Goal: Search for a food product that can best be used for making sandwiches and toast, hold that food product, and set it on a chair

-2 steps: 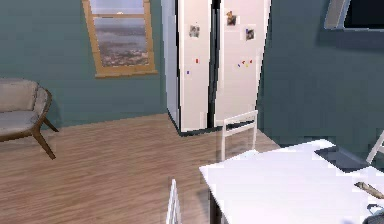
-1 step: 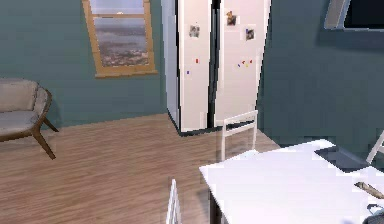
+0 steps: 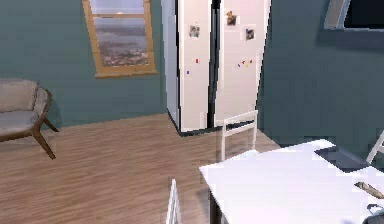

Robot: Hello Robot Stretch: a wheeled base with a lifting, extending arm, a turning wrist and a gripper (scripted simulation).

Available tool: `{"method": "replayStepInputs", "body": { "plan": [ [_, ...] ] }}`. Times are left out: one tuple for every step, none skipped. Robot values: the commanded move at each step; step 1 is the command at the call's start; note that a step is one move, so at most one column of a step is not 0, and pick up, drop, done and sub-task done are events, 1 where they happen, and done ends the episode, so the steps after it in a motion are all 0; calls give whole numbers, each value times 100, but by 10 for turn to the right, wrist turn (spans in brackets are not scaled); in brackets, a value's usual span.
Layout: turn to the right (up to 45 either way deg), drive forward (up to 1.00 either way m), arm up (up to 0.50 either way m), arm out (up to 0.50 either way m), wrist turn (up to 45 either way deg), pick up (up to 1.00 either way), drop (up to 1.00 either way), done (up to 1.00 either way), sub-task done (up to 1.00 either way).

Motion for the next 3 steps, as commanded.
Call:
{"method": "replayStepInputs", "body": {
  "plan": [
    [0,0,0,30,0,0,0,0,0],
    [0,0,0,0,450,0,0,0,0],
    [0,0,0,0,450,0,0,0,0]
  ]
}}
